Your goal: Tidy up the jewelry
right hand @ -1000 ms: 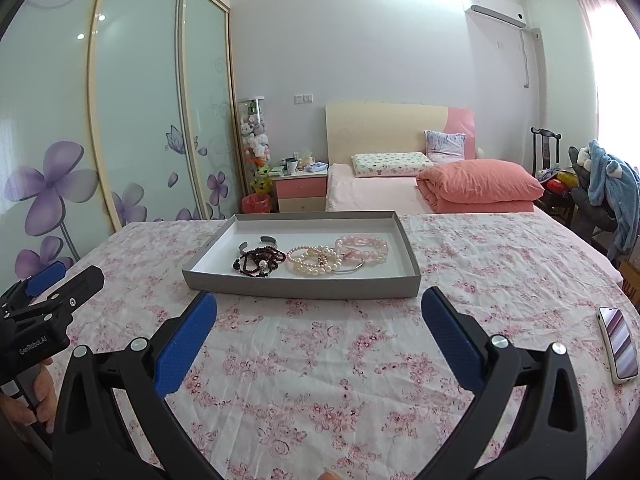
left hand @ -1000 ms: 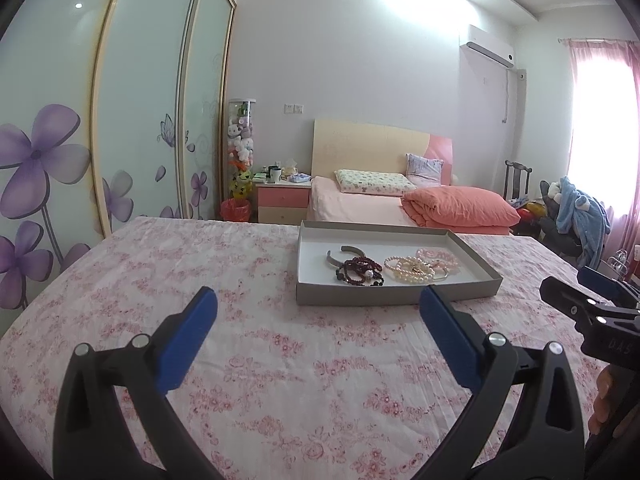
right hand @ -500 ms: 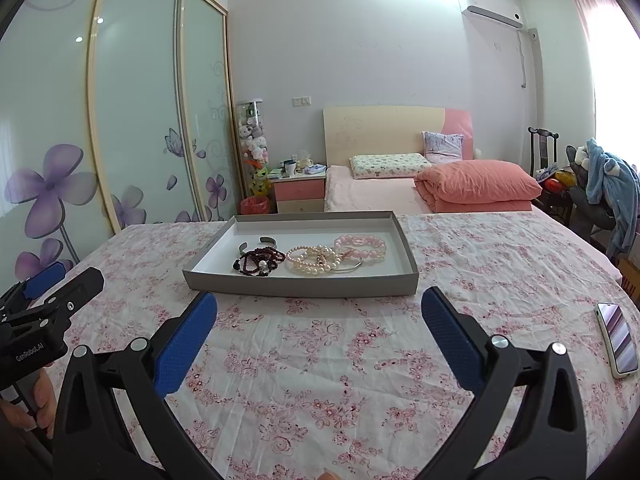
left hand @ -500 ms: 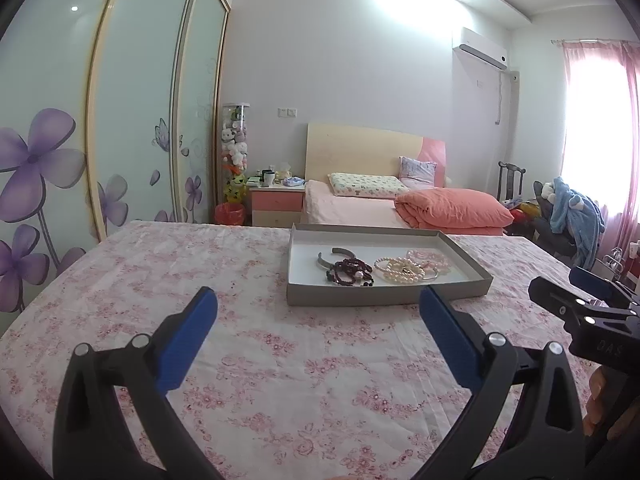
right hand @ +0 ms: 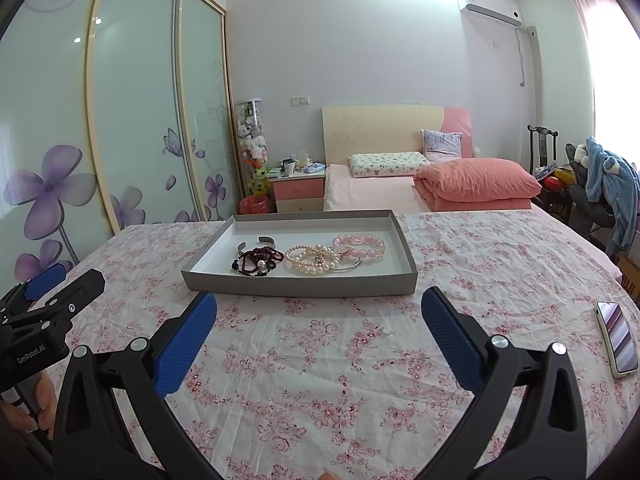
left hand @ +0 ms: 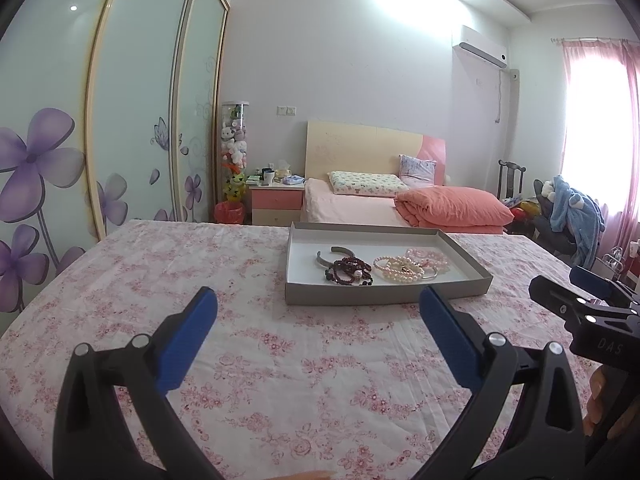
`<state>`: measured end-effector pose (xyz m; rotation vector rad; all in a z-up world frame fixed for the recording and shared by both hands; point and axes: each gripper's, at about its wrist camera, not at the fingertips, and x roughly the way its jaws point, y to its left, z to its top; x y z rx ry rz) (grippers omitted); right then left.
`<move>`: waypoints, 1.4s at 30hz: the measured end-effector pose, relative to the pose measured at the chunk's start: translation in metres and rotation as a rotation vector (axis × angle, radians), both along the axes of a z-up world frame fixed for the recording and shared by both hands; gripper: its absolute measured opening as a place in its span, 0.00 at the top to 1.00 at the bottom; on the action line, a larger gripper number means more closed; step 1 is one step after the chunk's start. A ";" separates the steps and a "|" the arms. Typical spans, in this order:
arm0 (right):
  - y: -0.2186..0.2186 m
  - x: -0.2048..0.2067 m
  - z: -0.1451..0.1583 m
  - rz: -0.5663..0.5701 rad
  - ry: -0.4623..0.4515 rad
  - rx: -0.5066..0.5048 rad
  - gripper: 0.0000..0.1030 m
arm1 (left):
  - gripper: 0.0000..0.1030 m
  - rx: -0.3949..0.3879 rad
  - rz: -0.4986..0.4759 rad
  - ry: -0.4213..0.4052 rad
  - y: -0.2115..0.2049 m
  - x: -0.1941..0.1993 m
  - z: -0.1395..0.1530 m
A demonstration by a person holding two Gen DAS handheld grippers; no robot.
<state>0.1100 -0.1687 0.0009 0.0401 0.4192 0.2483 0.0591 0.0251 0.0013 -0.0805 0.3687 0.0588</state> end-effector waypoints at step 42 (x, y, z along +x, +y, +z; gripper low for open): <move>-0.002 -0.002 -0.004 -0.001 0.009 0.001 0.02 | 0.04 0.000 0.000 0.019 -0.004 0.003 -0.008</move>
